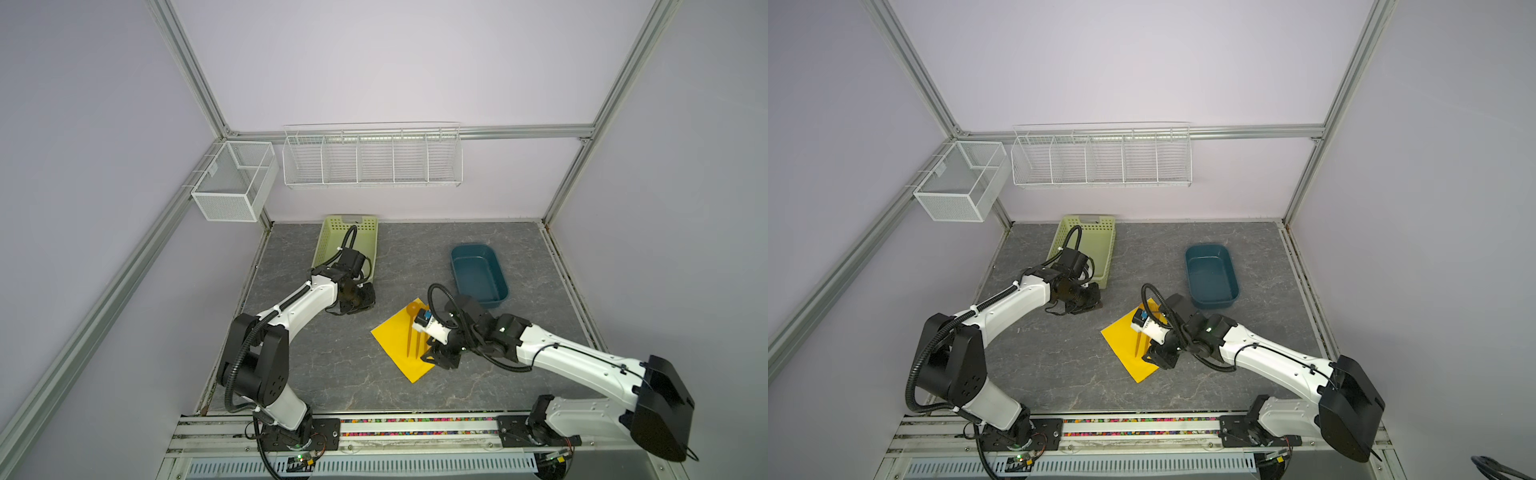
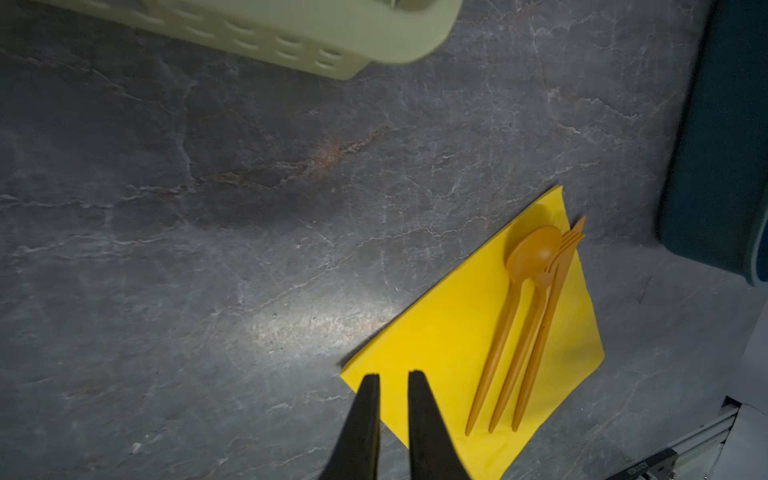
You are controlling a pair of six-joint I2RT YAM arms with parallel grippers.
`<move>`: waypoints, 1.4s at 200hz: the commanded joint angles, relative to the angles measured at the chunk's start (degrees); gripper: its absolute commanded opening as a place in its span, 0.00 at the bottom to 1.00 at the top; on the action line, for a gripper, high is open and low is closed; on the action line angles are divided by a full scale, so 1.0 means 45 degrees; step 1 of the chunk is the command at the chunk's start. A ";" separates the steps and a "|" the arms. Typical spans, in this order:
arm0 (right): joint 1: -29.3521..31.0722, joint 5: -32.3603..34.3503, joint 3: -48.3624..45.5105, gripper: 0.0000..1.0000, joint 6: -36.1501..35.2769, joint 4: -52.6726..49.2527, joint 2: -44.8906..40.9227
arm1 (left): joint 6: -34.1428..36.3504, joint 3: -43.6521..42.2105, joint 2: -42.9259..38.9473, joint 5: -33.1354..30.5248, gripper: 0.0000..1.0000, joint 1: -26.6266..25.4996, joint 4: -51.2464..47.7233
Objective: Place the utensils on the paper napkin and roll it up
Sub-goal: 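Lift the open left gripper off the knife while the right gripper swings over, then lower the right gripper to the napkin corner nearest the robot and pinch it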
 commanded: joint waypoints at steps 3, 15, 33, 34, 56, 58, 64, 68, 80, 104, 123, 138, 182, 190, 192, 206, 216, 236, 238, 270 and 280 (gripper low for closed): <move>0.1247 0.1195 -0.0647 0.55 -0.3152 0.0985 0.0601 | 0.0310 0.0041 -0.0057 0.0219 0.15 0.0197 0.0243; 0.1699 0.1512 -0.0976 0.55 -0.3737 0.1367 0.0762 | 0.0324 0.0230 0.0093 0.0233 0.15 0.0216 0.0195; 0.2258 0.1908 -0.1374 0.57 -0.4082 0.1981 0.0878 | 0.0310 0.0411 0.0257 0.0191 0.15 0.0213 0.0193; 0.2282 0.1918 -0.1391 0.57 -0.4084 0.2012 0.0878 | 0.0296 0.0426 0.0279 0.0173 0.15 0.0218 0.0193; 0.2712 0.2396 -0.1763 0.61 -0.3973 0.2917 0.1192 | 0.0141 0.0437 0.0319 0.0113 0.15 0.0211 0.0304; 0.2744 0.2417 -0.1794 0.61 -0.3965 0.3005 0.1260 | 0.0099 0.0425 0.0325 0.0115 0.15 0.0205 0.0309; 0.2821 0.2499 -0.1835 0.61 -0.3917 0.3198 0.1450 | 0.0058 0.0403 0.0336 0.0121 0.15 0.0212 0.0381; 0.2892 0.2556 -0.1865 0.61 -0.3920 0.3321 0.1585 | 0.0030 0.0383 0.0332 0.0124 0.16 0.0207 0.0421; 0.3060 0.2739 -0.1915 0.62 -0.3953 0.3622 0.2018 | -0.0050 0.0344 0.0417 0.0187 0.16 0.0218 0.0501; 0.3170 0.3101 -0.1954 0.63 -0.4154 0.4054 0.2662 | -0.0090 0.0305 0.0604 0.0368 0.16 0.0203 0.0638; 0.3156 0.3412 -0.2093 0.63 -0.4346 0.4500 0.2936 | -0.0093 0.0323 0.0763 0.0490 0.16 0.0208 0.0682; 0.3166 0.3710 -0.2204 0.64 -0.4422 0.4853 0.3111 | -0.0091 0.0343 0.0809 0.0544 0.16 0.0208 0.0701; 0.3165 0.4031 -0.2248 0.63 -0.4442 0.5187 0.3227 | -0.0071 0.0294 0.0733 0.0459 0.16 0.0215 0.0639; 0.3168 0.4005 -0.2249 0.63 -0.4426 0.5160 0.3169 | -0.0061 0.0267 0.0732 0.0467 0.16 0.0204 0.0640; 0.3167 0.4002 -0.2238 0.63 -0.4431 0.5165 0.3167 | -0.0069 0.0265 0.0727 0.0443 0.16 0.0213 0.0642; 0.3165 0.3986 -0.2214 0.61 -0.4418 0.4999 0.3063 | -0.0033 0.0246 0.0711 0.0438 0.16 0.0210 0.0623; 0.3165 0.3960 -0.2163 0.60 -0.4446 0.4806 0.2946 | -0.0034 0.0226 0.0678 0.0415 0.16 0.0216 0.0623; 0.3141 0.3944 -0.2135 0.56 -0.4485 0.4551 0.2729 | -0.0022 0.0187 0.0653 0.0421 0.16 0.0204 0.0647; 0.3134 0.3942 -0.2123 0.55 -0.4490 0.4518 0.2722 | -0.0015 0.0187 0.0668 0.0412 0.16 0.0203 0.0659; 0.2946 0.3533 -0.1908 0.41 -0.4515 0.3889 0.2486 | -0.0012 0.0226 0.0677 0.0439 0.16 0.0239 0.0662; 0.2891 0.3400 -0.1842 0.37 -0.4544 0.3681 0.2447 | -0.0012 0.0245 0.0701 0.0456 0.16 0.0219 0.0674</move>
